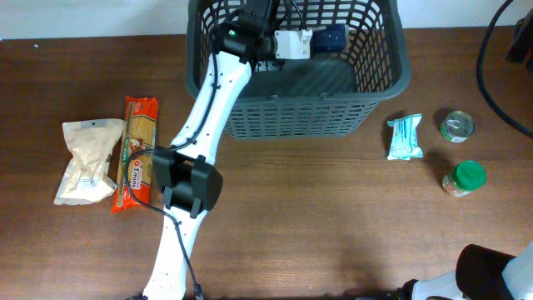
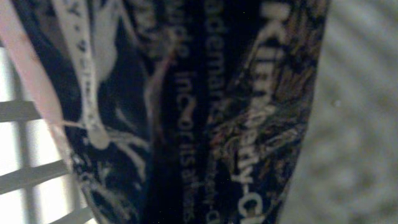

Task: Pack container
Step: 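Lift the blue tissue box and lower it into the basket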

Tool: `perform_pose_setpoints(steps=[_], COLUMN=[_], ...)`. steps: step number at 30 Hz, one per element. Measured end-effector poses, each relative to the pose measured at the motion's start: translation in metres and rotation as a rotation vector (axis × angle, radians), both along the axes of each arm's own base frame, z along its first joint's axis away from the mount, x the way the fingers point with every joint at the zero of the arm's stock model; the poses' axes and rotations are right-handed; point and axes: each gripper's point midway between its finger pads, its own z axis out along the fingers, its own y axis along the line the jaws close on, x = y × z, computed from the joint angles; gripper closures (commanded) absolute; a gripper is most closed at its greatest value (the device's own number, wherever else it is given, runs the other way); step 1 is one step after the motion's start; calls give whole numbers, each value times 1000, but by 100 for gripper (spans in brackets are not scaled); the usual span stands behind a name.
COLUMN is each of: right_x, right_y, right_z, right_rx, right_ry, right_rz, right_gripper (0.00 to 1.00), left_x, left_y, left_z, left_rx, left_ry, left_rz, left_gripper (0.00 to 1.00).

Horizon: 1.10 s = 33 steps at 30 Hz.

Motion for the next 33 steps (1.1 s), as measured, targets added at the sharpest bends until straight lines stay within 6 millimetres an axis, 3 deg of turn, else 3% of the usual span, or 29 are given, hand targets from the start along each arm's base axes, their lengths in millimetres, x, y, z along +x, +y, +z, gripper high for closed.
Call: perform_pose_setpoints(steps=[4,9,11,14,18,22,25,27,29,31,33], right_x=[0,0,0,0,0,0,0,0,0,0,0], right_y=[0,0,0,0,0,0,0,0,0,0,0], right_z=[0,0,0,0,0,0,0,0,0,0,0], right_rx=[0,0,0,0,1,0,0,1,0,0,0], right_ry=[1,0,0,0,0,0,0,0,0,0,0], right_rz=[0,0,-1,0,0,0,0,0,0,0,0], right_gripper=[1,1,1,1,1,1,1,1,1,1,1], left_x=[2,7,10,17,21,22,7,-14,-46,-71,-100], left_y=[-1,-3,-4,-4,-2,1,12,28,57,86,130], left_z=[-23,-42,-41,-32,-19,33,97,148,204,240,267], left_rx=[-7,-39,-61,-103,-200,-318,-394,-425,-444,-448,-427], left_ry=[44,82,76,54,63,11,-54,-109,-178,-231,-273], left_rz=[28,81,105,167,299,381,426,461,515,566,659], left_gripper=[82,47,26,8,2,2,2,2,3,7,11])
